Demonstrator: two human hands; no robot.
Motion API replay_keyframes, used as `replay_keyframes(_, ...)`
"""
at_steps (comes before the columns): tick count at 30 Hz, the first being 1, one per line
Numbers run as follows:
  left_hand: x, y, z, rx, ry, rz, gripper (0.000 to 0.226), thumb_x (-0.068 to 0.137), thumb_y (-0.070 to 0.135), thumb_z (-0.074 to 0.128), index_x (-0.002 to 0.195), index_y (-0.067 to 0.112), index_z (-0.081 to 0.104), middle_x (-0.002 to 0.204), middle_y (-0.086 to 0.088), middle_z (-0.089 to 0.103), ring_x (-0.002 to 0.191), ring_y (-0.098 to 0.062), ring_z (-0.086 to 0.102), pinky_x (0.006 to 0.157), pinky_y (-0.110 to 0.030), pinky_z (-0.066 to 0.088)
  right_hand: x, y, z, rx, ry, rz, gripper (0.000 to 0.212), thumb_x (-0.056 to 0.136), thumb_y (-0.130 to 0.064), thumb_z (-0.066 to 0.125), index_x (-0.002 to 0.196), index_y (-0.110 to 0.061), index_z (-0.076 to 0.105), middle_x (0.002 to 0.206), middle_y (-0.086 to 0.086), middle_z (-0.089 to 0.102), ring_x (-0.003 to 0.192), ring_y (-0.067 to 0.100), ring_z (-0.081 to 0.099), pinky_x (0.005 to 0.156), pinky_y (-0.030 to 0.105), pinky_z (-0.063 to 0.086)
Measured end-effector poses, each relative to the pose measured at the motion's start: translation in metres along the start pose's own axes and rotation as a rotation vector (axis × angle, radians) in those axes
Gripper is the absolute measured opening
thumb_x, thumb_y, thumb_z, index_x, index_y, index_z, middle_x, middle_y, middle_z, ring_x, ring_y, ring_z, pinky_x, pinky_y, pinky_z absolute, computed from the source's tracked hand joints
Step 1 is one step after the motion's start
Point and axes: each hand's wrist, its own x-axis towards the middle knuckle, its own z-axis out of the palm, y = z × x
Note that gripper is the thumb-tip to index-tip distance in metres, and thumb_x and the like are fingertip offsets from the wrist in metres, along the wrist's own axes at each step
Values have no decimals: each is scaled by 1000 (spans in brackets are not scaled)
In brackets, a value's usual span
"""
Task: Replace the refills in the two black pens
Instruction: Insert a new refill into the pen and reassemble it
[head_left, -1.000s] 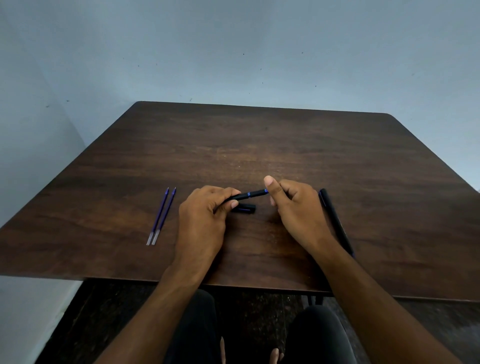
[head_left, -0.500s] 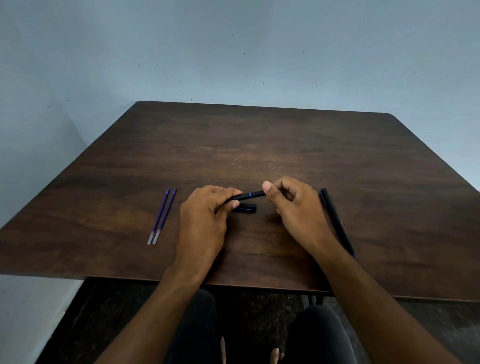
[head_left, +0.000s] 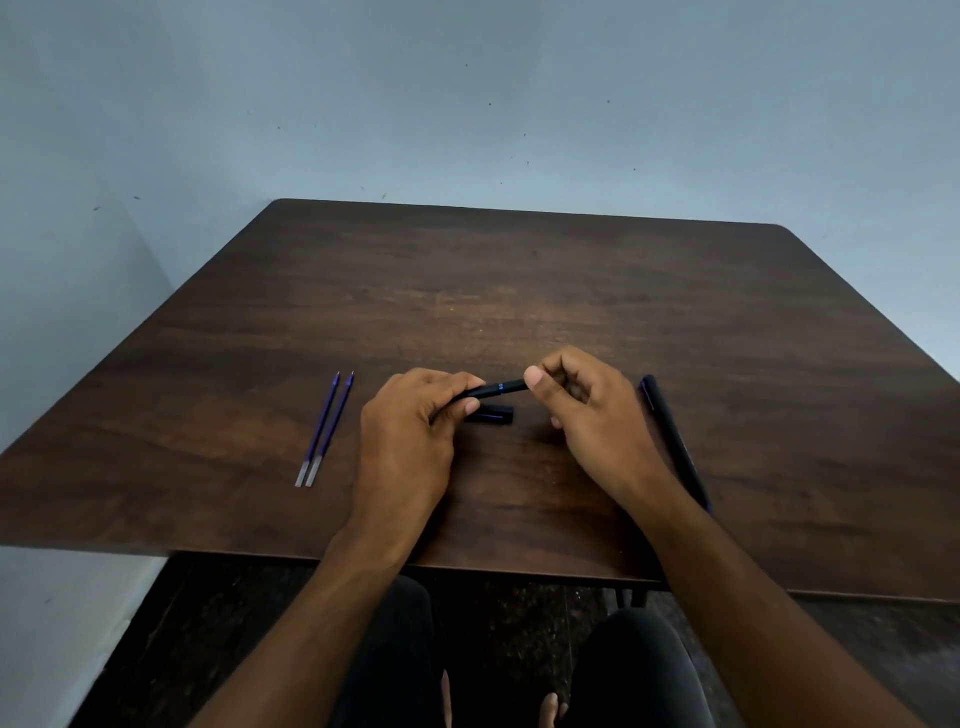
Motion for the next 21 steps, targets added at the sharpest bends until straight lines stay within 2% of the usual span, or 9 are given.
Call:
replay_keyframes(2, 0, 0, 0, 2, 0, 6, 25, 86, 14, 75, 109, 23, 76, 99, 17, 68, 96, -4, 62, 89, -7, 41, 1, 0, 1, -53, 13, -3, 34, 100, -36, 56, 76, -12, 61, 64, 1, 56, 60, 4, 48, 58, 18, 41)
replay_keyframes(4, 0, 0, 1, 16, 2, 14, 24, 86, 15, 74, 109, 24, 76, 100, 15, 70, 96, -5, 62, 88, -10, 42, 2, 0, 2, -80, 15, 7, 45, 100, -42, 53, 73, -7, 61, 66, 9, 61, 59, 14, 53, 59, 27, 46)
replay_keyframes(7, 0, -1, 1, 17, 6, 7, 25, 86, 16, 74, 109, 24, 76, 100, 16, 70, 96, -3, 62, 88, -9, 42, 2, -1, 2, -67, 9, 40, 48, 98, -50, 51, 73, -11, 64, 68, 7, 63, 65, 20, 60, 64, 35, 52)
replay_keyframes(9, 0, -2, 2, 6, 13, -5, 26, 86, 15, 74, 110, 25, 76, 100, 19, 67, 96, -1, 61, 89, -8, 42, 2, -1, 2, -12, -3, 60, 35, 96, -49, 57, 80, -20, 66, 68, -3, 62, 62, 9, 58, 63, 28, 52)
replay_keyframes(12, 1, -3, 3, -6, 21, 1, 26, 85, 14, 75, 109, 24, 76, 99, 17, 68, 96, -4, 63, 90, -19, 49, 1, 1, 2, 50, 4, 42, 11, 95, -32, 65, 86, -25, 67, 69, -11, 60, 62, 0, 53, 61, 17, 47)
replay_keyframes(15, 1, -2, 3, -33, 20, 6, 26, 85, 13, 76, 108, 25, 77, 98, 16, 70, 96, -4, 63, 90, -22, 50, 1, 3, 1, 2, 3, 8, 17, 97, -30, 62, 81, -23, 64, 66, -11, 56, 61, 1, 50, 60, 14, 43)
replay_keyframes(21, 0, -3, 2, -47, 17, 17, 26, 84, 13, 77, 105, 27, 77, 97, 16, 71, 94, -4, 63, 89, -26, 51, 1, 0, 2, -51, 15, 11, 48, 98, -46, 54, 65, -12, 61, 57, -4, 57, 53, 3, 49, 56, 17, 42)
